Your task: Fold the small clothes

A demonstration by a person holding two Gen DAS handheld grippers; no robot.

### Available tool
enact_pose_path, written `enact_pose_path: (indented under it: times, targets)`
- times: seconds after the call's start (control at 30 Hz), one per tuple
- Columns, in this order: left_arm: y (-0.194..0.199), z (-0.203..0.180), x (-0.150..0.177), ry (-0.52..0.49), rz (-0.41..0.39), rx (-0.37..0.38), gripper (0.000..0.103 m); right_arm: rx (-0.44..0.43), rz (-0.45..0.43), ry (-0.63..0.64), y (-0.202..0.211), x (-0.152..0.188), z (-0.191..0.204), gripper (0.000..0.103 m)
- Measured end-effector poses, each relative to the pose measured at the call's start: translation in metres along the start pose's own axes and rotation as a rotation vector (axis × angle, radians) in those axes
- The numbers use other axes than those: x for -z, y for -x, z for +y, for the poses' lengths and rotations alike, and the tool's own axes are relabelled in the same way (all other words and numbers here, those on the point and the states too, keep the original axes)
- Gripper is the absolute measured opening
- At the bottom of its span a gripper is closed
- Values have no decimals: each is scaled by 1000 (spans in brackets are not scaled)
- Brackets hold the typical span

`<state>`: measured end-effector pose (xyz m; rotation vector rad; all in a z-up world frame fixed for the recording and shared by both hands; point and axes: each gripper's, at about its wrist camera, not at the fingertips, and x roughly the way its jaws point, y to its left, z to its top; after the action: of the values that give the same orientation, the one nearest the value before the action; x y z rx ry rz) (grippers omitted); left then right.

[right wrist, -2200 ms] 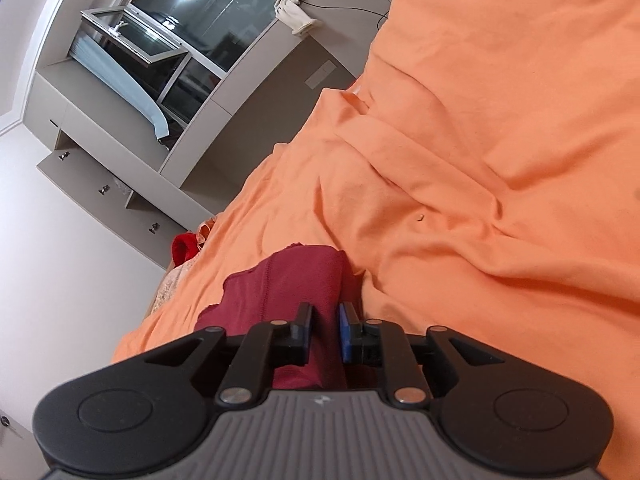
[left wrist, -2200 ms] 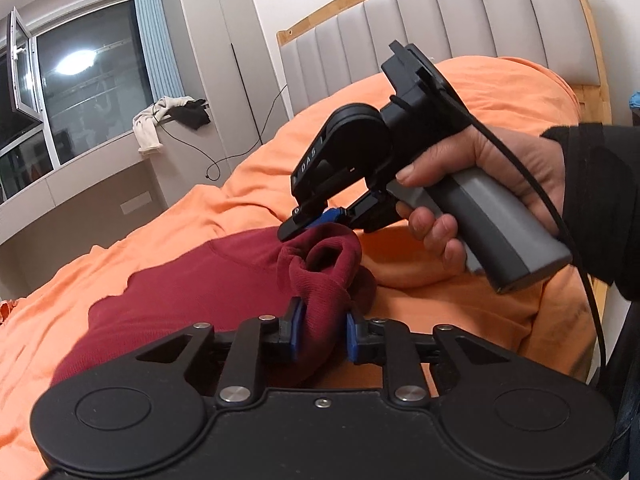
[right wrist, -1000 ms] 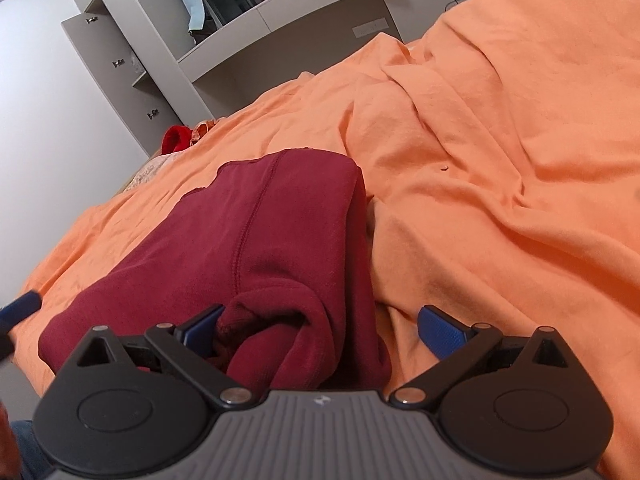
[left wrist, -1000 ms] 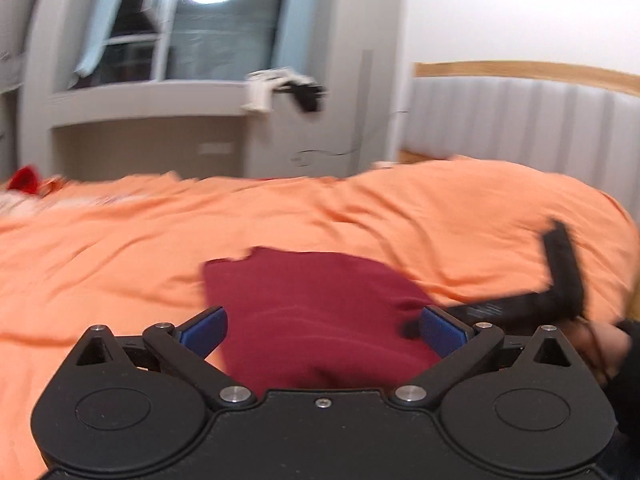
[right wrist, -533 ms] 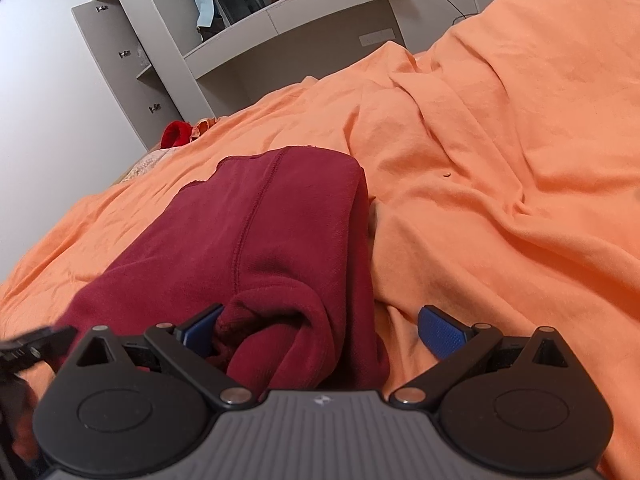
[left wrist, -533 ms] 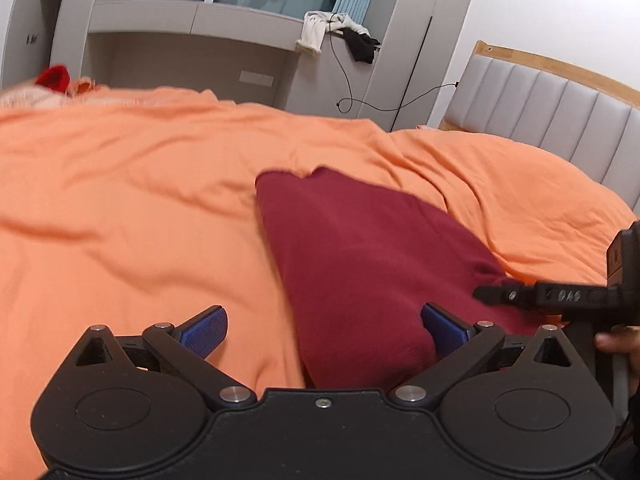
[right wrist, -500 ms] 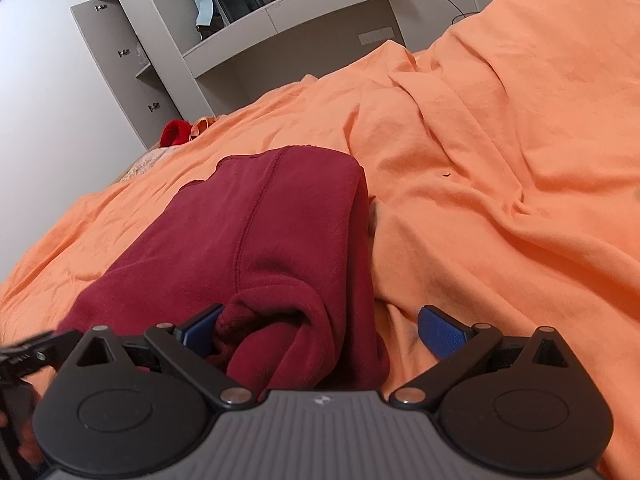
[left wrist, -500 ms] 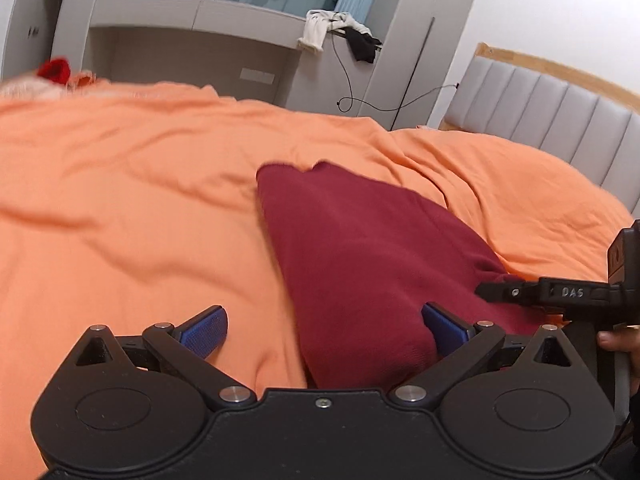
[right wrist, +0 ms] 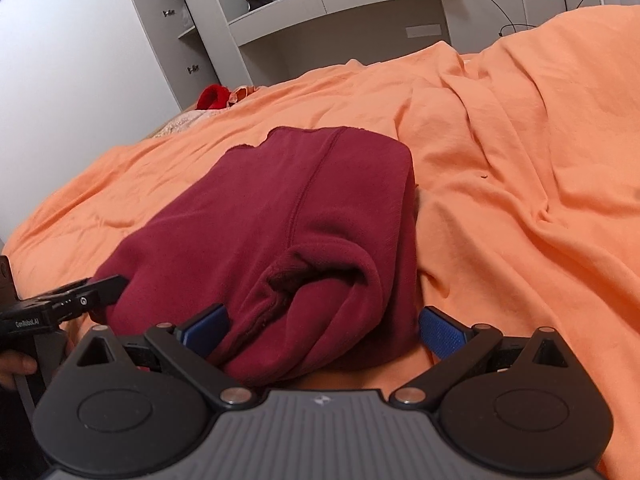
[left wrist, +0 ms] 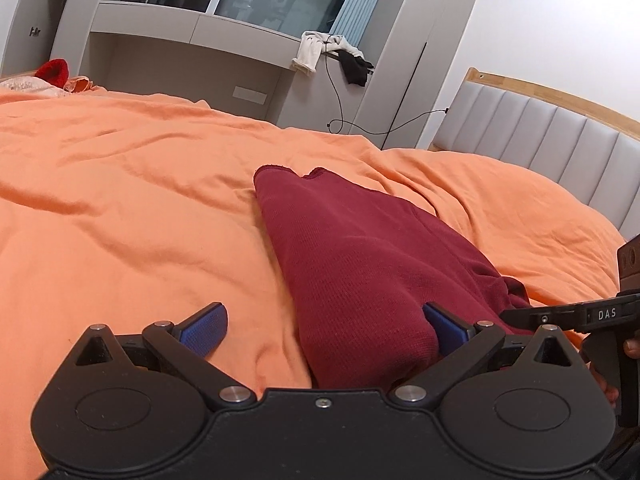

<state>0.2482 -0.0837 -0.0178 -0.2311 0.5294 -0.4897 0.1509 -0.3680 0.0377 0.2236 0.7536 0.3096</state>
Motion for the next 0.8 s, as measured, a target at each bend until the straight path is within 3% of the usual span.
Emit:
enact_pose_path:
  times: [0.33,0.5,0.8]
  targets:
    - [1,-1,1,-11,-10,-3,103,-24,16,-31,-4,3,-6,103]
    - [3,-3,1,-19,-13,-10,103,24,-88,35,12,2,2,103]
    - [5,-10,0,-46,-14,-35,103,-45,-166,-218,9,-2,-29,103]
